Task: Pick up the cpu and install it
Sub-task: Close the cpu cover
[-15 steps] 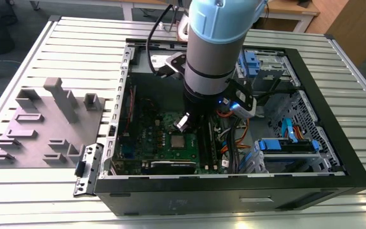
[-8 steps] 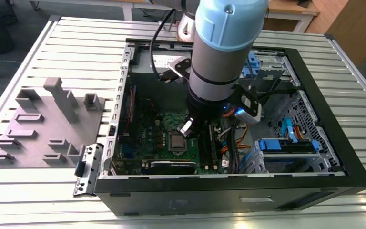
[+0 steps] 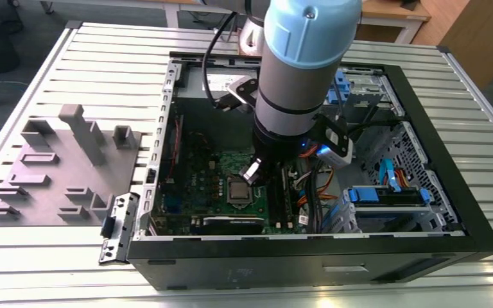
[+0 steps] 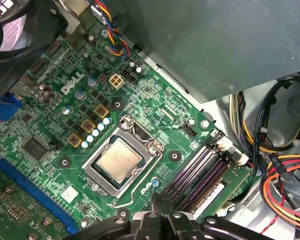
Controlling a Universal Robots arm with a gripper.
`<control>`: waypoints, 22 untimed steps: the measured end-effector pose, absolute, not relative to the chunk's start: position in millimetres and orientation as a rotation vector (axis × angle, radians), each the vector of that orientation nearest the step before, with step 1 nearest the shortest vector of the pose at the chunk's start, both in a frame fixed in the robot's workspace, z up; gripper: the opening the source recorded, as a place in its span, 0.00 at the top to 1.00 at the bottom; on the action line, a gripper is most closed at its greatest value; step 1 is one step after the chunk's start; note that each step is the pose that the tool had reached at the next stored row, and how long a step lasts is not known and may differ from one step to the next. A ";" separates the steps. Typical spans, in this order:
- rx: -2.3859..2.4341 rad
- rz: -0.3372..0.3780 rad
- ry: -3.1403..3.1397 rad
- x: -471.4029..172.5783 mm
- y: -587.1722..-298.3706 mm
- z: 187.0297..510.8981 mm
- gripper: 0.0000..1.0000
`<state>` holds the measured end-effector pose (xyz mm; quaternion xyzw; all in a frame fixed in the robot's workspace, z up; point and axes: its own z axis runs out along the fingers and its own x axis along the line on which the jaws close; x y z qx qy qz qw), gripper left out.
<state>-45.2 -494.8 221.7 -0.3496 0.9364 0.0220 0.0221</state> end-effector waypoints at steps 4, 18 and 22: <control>-1.083 0.068 2.901 -45.1 -494.8 221.7 0.89; -1.083 0.068 2.900 -64.9 -507.6 220.2 0.89; -1.082 0.068 2.900 -70.7 -513.5 219.4 0.89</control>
